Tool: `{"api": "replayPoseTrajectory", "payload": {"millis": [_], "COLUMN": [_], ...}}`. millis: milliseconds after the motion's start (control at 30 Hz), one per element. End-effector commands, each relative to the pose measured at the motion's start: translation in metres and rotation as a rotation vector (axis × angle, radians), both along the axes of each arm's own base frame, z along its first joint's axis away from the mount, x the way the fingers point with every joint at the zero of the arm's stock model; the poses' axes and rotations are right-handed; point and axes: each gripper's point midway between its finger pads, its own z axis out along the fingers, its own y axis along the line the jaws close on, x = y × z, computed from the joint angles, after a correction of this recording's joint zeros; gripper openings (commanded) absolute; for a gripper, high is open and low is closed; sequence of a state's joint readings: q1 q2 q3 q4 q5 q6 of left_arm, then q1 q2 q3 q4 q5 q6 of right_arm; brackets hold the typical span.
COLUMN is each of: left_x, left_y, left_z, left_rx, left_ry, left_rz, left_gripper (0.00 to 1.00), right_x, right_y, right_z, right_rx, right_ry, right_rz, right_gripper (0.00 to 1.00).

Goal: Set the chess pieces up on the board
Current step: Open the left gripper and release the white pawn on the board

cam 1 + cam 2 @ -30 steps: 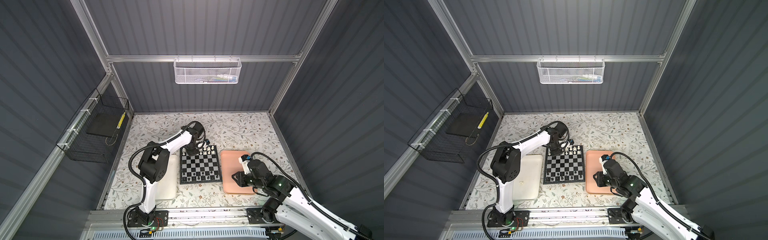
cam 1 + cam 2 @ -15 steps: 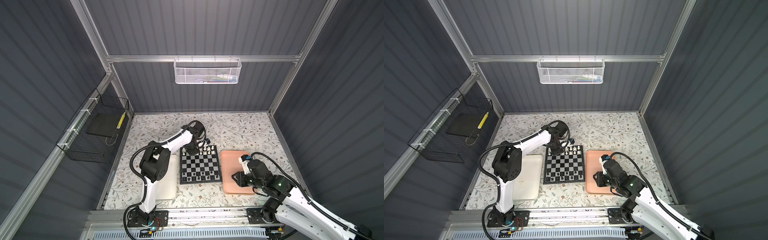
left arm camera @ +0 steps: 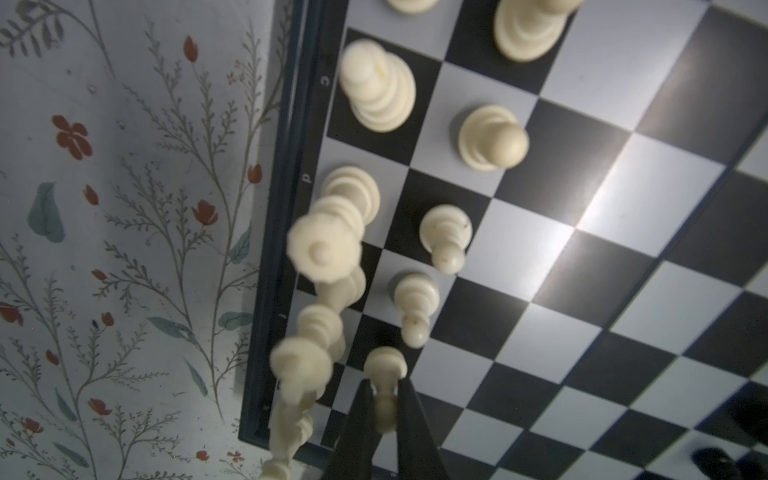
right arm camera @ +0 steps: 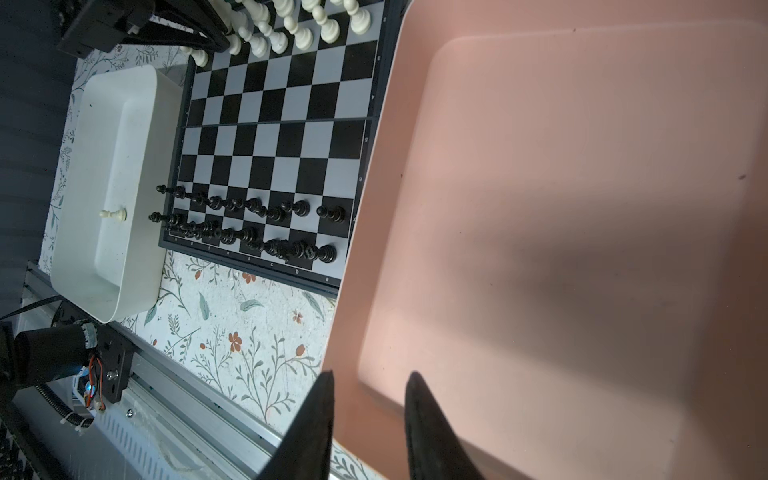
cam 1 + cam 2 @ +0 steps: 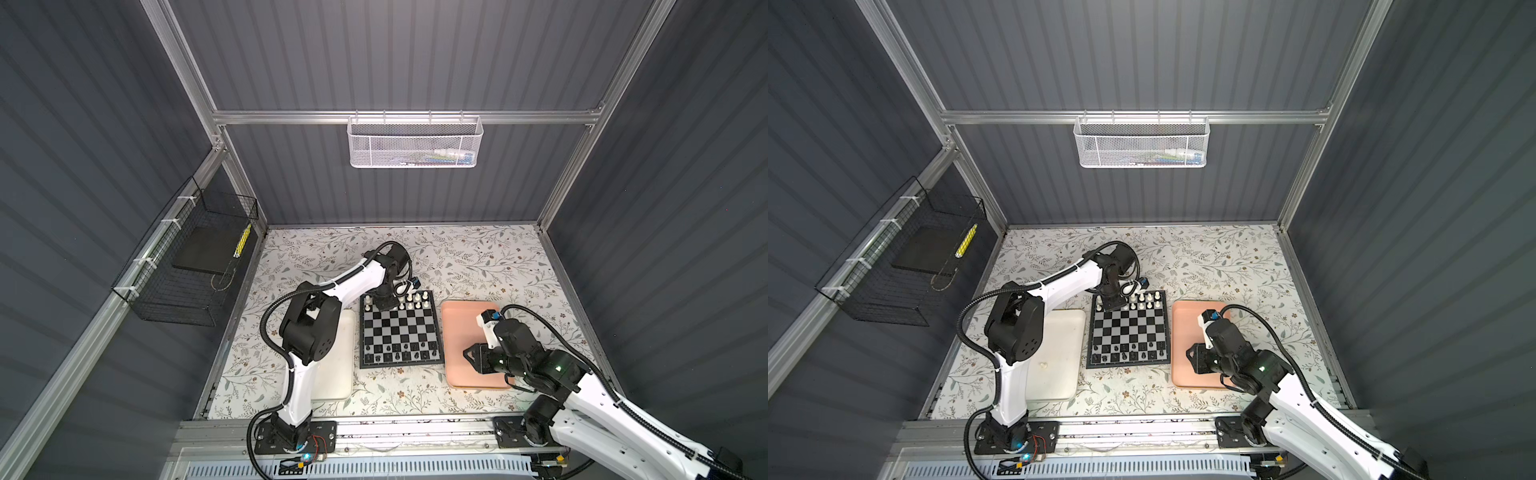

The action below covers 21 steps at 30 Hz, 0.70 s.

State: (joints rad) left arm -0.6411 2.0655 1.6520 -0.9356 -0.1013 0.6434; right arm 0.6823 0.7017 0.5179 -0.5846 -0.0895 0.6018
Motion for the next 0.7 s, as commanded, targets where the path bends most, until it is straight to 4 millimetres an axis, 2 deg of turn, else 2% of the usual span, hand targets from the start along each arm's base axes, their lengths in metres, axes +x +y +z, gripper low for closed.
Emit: {"api": "replayPoseTrajectory", "payload": {"millis": [0,267,467,667], "left_x": [-0.0103,-0.0092,-0.0091,-0.0059], "left_y": [0.0017,0.001,0.0008,-0.0017], "left_z": [-0.0106,-0.0113,-0.0111,-0.0041], "left_rx": [0.021,0.021,0.021,0.008], "left_ry": [0.048,0.047,0.047,0.032], "left_rz": [-0.014,-0.012,-0.013,-0.011], "left_gripper": [0.14,0.16,0.21,0.25], "right_x": [-0.0012,-0.0013,-0.0015,-0.001], "right_y": [-0.0019,-0.0021,-0.0019,-0.0016], "right_z": [-0.0037,-0.0042,-0.0043,-0.0038], "right_rx": [-0.011,-0.013,-0.013,-0.014], "right_ry": [0.005,0.006,0.007,0.005], "right_rz": [0.0,0.0,0.002,0.004], "right_gripper": [0.33,0.33,0.33,0.33]}}
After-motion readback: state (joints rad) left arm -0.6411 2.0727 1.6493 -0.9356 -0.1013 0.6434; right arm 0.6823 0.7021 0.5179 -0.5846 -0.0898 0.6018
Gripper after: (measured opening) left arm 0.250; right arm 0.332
